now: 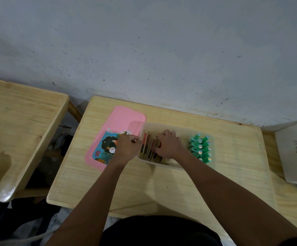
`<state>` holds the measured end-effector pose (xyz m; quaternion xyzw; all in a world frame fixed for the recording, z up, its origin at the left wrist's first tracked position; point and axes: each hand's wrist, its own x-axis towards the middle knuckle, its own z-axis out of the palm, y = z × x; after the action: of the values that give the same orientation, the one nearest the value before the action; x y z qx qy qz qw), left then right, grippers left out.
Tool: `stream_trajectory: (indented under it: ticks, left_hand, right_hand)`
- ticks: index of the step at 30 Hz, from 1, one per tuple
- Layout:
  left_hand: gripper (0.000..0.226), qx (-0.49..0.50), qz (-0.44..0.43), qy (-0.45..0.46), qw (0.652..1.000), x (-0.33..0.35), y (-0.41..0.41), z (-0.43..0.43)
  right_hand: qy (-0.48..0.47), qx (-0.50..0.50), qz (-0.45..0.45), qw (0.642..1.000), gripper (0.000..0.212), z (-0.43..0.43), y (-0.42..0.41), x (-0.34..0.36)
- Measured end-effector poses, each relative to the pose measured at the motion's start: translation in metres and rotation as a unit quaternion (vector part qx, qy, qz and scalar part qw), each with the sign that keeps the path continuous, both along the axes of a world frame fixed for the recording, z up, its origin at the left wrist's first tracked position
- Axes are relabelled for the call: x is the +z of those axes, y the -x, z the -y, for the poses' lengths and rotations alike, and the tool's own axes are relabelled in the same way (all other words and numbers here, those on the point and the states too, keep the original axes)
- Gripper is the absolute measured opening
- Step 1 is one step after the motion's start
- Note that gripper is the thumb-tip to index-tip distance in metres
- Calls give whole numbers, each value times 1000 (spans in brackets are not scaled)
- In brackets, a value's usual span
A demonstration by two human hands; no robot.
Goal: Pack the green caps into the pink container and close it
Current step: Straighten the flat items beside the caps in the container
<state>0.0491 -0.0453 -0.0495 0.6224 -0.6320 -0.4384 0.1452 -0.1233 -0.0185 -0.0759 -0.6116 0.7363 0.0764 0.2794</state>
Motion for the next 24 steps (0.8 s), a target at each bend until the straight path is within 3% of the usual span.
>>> stream_trajectory:
  ticks: [6,10,17,20,22,24]
  left_hand:
    - [32,8,-5,-5,1000,0,1,0]
    - [31,12,-5,-11,1000,-1,1,0]
    - [30,5,3,-1,1000,-1,1,-1]
    - [30,8,-6,-9,1000,-1,1,-1]
    - [30,9,-6,-10,1000,-1,1,-1]
    - [30,12,-4,-14,1000,-1,1,-1]
  right_hand:
    - [34,-63,27,997,58,-3,-8,1]
    - [55,-125,106,985,46,-5,-9,2]
    - [65,-204,235,948,26,-2,-12,5]
    - [84,-264,305,911,23,2,-12,11]
    - [85,-296,318,896,22,5,-11,14]
    - [67,-291,303,905,28,8,-13,12]
